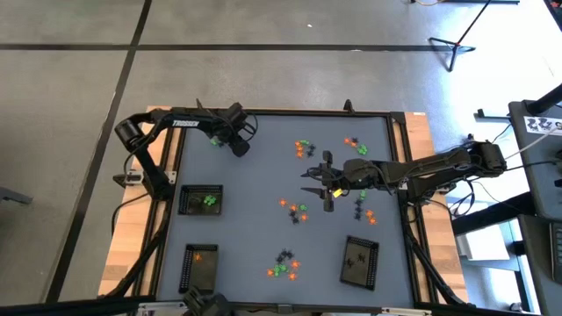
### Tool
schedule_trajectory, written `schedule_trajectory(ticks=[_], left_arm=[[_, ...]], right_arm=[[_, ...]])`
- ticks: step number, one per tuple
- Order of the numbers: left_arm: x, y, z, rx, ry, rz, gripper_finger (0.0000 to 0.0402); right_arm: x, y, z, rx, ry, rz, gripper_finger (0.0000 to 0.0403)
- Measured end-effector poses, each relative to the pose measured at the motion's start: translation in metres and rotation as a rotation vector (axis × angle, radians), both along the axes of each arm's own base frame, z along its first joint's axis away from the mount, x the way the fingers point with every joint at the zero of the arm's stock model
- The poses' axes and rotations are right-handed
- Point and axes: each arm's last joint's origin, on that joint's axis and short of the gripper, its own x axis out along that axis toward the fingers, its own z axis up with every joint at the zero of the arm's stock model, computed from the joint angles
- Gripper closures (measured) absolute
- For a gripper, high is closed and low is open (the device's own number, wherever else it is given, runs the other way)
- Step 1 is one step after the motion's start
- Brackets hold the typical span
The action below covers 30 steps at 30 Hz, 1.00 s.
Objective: Sort Halloween decoration
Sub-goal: Put the black spider toy into the bottom right black bin
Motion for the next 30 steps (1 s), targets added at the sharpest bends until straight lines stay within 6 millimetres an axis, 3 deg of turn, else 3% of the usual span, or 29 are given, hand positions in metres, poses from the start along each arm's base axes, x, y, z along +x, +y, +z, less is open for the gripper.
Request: schedule_trajectory(ticks=[6,10,14,23,30], left_arm=[[0.003,-0.006,0.003,0.001,-0.006,-0.023,0.0389],[0.004,-0.017,0.016,-0.029,-0.046,-0.065,0.0398],[0.009,-0.038,0.047,-0.054,-0.194,-0.157,0.0401],[0.044,-0.128,0.114,-0.040,-0.622,-0.533,0.0401],[0.066,-0.194,0.134,0.022,-0.827,-0.765,0.0401]], right_arm=[[0.000,0.000,0.000,0.000,0.000,0.000,0.0221],[0.000,0.000,0.000,0.000,0.000,0.000,0.0221],[0.000,0.000,0.000,0.000,0.000,0.000,0.0221],[0.004,0.000,0.000,0.013,-0.040,-0.001,0.0221],[0.029,0.005,-0.015,0.061,-0.166,0.086,0.0221]])
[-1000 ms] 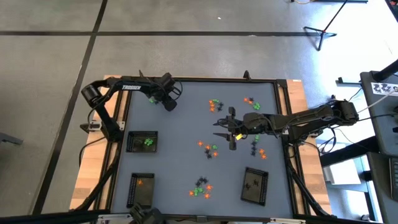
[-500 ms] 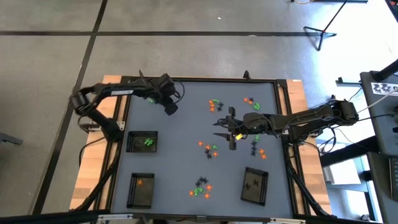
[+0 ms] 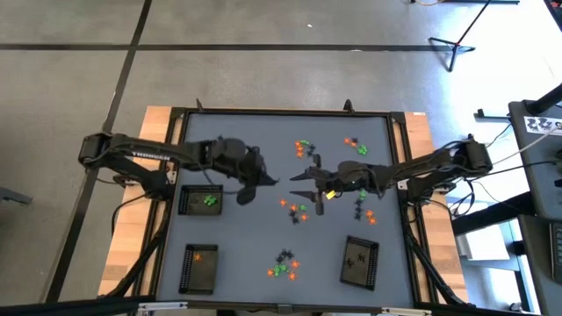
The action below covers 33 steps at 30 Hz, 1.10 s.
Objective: Sort Halloween decoration
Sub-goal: Put the black spider toy into the bottom right black bin
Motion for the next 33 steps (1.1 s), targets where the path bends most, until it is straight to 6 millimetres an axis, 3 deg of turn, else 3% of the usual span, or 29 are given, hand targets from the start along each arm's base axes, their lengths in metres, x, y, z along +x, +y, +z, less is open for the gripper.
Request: schedule_trajectory(ticks=[8,19,23,30,33], left_arm=[[0.000,-0.037,0.001,0.071,-0.015,-0.007,0.0401],[-0.002,-0.051,0.001,0.062,-0.020,-0.031,0.0401],[-0.003,-0.050,-0.001,0.063,0.010,-0.029,0.0401],[-0.003,-0.050,-0.002,0.071,0.024,-0.013,0.0401],[-0.004,-0.050,-0.002,0.071,0.025,-0.014,0.0401]], right_arm=[[0.020,0.003,-0.001,0.013,-0.067,0.059,0.0221],[0.059,0.011,-0.004,0.040,0.022,0.217,0.0229],[0.059,0.011,-0.005,0.034,0.042,0.220,0.0270],[0.058,0.011,-0.006,0.011,0.055,0.237,0.0385],[0.058,0.011,-0.006,0.011,0.059,0.240,0.0390]])
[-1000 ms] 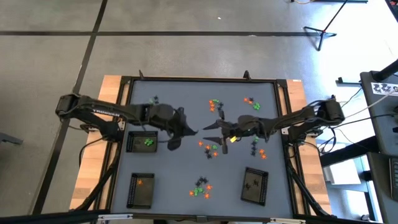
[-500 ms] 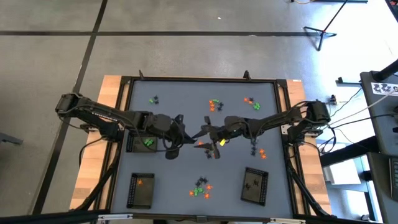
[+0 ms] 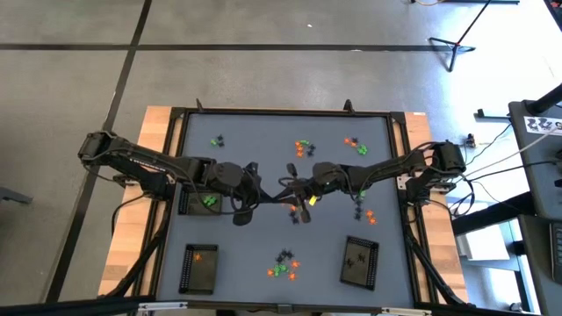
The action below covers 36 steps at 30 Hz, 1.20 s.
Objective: Sort Halloween decoration
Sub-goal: Put the black spider toy into the bottom right black bin
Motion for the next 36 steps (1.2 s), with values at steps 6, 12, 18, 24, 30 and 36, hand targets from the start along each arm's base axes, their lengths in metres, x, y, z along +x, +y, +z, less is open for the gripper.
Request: schedule_trajectory(ticks=[6,12,18,24,30,36], left_arm=[[-0.006,0.001,0.006,-0.006,-0.002,-0.016,0.0381],[-0.022,0.006,0.018,0.079,-0.003,0.056,0.0306],[-0.026,0.010,0.024,0.157,-0.032,0.160,0.0238],[-0.023,0.011,0.020,0.183,-0.026,0.205,0.0216],[-0.013,0.010,0.011,0.188,-0.014,0.205,0.0215],[-0.001,0.009,-0.003,0.211,0.021,0.196,0.0215]], right_arm=[[-0.005,0.000,0.002,-0.004,0.057,0.003,0.0393],[-0.025,0.005,0.018,-0.011,0.150,0.027,0.0391],[-0.063,0.035,0.034,-0.019,0.328,0.121,0.0398],[-0.105,0.074,0.034,0.095,0.617,0.090,0.0386],[-0.146,0.110,0.018,0.196,0.957,-0.056,0.0389],[-0.172,0.140,0.016,0.308,1.067,-0.141,0.0387]])
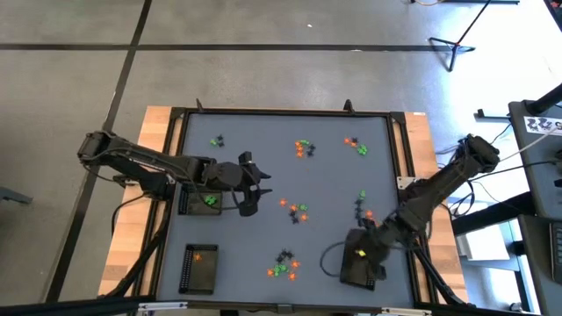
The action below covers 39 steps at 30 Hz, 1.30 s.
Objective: Sort Halloween decoration
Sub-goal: Put the black spider toy into the bottom right black bin, then put the green skeleton toy into the top black bin
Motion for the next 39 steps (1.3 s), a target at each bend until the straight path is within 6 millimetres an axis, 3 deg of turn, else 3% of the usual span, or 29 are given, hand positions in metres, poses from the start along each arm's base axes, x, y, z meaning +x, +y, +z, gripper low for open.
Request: schedule_trajectory(ticks=[6,12,16,21,28,32,39], left_arm=[[0.011,-0.002,-0.010,0.029,0.007,-0.019,0.0215],[0.012,-0.002,-0.010,0.028,-0.006,-0.019,0.0215],[0.012,-0.002,-0.010,0.033,-0.006,-0.019,0.0215],[0.011,-0.001,-0.008,0.070,-0.008,-0.009,0.0215],[0.008,0.004,-0.006,0.085,0.003,0.007,0.0215],[0.007,0.007,-0.007,0.088,0.024,0.015,0.0215],[0.006,0.013,-0.008,0.089,0.042,0.035,0.0215]], right_arm=[[-0.015,0.014,-0.002,-0.031,-0.003,-0.084,0.0359],[-0.016,0.019,-0.011,-0.089,-0.002,-0.105,0.0283],[-0.011,0.009,-0.014,-0.148,0.021,-0.122,0.0238],[0.003,-0.020,-0.017,-0.310,0.014,-0.178,0.0222],[0.023,-0.080,-0.020,-0.506,0.143,-0.185,0.0233],[0.019,-0.110,-0.022,-0.545,0.281,-0.191,0.0236],[-0.010,-0.145,-0.032,-0.462,0.290,-0.325,0.0237]])
